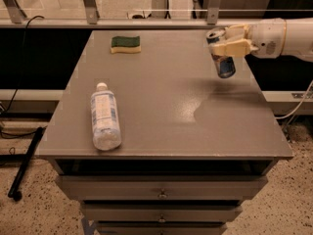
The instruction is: Pick redbull can
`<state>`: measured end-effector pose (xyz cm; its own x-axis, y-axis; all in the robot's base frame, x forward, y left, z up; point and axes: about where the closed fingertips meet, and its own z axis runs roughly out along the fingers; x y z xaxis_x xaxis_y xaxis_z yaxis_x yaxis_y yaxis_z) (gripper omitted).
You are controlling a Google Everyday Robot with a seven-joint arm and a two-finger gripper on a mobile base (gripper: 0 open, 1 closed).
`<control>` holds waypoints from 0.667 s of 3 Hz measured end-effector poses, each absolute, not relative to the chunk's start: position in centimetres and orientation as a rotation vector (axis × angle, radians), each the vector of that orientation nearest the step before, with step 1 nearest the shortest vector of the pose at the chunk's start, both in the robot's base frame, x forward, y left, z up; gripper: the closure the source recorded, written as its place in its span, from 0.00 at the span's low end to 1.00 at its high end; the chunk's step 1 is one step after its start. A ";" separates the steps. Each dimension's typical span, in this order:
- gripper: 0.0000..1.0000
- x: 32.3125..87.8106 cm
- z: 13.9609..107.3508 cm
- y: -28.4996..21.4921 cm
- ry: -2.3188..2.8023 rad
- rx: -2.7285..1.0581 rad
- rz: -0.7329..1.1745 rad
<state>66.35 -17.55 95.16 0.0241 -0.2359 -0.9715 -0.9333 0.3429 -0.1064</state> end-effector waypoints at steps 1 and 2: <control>1.00 66.1 95.0 -17.9 1.406 -1.081 0.847; 1.00 65.8 94.5 -18.0 1.349 -1.042 0.915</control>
Offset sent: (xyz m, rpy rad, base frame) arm -0.0106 -0.0150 -0.0146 0.2699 -0.0064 0.0819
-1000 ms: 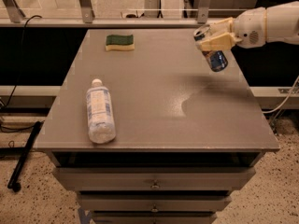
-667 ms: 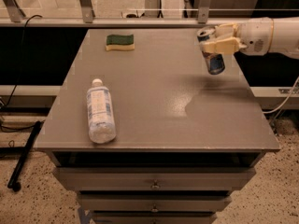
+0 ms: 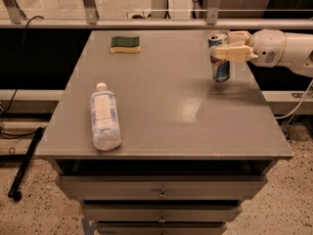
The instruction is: Pick redbull can
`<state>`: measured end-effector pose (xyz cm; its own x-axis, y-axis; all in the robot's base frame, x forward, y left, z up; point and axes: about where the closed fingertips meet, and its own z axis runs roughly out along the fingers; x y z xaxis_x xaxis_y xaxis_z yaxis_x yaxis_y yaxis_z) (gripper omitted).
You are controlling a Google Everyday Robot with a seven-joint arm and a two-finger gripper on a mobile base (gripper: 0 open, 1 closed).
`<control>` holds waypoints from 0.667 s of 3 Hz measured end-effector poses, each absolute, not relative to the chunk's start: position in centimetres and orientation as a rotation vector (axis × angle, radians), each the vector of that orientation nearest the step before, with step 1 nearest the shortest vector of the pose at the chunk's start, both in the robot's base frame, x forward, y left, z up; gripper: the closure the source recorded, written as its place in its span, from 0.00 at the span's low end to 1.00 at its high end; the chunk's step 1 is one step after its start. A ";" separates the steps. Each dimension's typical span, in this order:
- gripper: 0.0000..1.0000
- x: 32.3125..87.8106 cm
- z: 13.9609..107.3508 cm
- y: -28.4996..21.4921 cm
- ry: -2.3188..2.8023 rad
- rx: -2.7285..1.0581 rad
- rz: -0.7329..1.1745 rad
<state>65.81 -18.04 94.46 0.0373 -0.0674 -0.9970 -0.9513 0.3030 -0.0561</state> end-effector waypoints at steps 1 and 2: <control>1.00 65.5 93.8 -18.2 1.294 -0.999 0.971; 1.00 65.1 93.3 -18.5 1.252 -0.974 1.007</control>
Offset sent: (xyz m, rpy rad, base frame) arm -0.0122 -0.0161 -0.0181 0.1865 -0.0174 0.0405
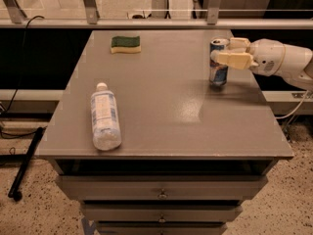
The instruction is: Pick redbull can
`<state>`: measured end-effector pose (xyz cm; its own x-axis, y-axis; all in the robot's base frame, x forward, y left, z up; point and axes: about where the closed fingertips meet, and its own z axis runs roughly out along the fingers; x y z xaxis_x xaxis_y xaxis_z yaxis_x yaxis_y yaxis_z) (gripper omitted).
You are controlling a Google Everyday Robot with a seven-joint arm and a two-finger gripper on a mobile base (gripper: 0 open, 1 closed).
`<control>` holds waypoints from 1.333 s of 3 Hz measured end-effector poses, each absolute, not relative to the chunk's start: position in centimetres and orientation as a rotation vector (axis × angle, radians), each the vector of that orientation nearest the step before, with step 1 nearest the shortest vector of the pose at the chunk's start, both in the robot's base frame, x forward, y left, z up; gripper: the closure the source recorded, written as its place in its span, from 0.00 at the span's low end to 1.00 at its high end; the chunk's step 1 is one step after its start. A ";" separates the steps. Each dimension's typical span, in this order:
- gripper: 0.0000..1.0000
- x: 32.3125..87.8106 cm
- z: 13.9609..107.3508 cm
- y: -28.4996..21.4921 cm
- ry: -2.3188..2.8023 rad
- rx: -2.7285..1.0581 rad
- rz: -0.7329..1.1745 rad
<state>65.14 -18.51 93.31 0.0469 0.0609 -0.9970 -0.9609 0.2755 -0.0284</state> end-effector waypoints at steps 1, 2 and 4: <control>0.85 64.7 92.9 -18.7 1.212 -0.969 1.022; 0.61 64.4 92.6 -18.9 1.183 -0.970 1.027; 0.15 63.9 91.7 -19.1 1.173 -0.964 1.032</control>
Offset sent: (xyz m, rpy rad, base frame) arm -0.0129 -0.0132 -0.0130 0.0641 -0.0591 0.0237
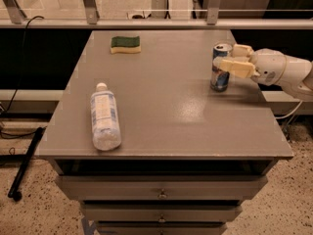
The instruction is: Pick redbull can
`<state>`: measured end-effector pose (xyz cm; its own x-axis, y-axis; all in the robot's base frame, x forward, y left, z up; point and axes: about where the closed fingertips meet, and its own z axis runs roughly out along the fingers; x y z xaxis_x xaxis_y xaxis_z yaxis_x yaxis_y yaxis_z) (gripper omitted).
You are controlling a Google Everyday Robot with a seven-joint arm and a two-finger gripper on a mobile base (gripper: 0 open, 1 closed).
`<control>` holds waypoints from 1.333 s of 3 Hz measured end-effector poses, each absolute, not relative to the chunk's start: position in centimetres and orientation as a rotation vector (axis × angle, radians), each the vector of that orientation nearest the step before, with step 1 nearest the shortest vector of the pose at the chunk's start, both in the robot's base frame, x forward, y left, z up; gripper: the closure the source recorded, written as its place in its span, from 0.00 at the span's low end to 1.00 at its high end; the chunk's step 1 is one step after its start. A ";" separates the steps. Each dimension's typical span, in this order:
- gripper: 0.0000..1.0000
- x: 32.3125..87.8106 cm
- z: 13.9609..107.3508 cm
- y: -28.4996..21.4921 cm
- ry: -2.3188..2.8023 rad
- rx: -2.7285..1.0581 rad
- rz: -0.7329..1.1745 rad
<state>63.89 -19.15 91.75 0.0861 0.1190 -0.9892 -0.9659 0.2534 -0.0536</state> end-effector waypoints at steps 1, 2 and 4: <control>0.00 63.5 91.7 -20.0 1.187 -0.968 1.012; 0.00 62.5 91.8 -22.6 1.255 -0.983 0.946; 0.00 58.5 94.9 -33.2 1.475 -0.998 0.642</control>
Offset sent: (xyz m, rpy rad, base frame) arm -0.0296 -0.0810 0.0018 -0.1806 0.0278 -0.1404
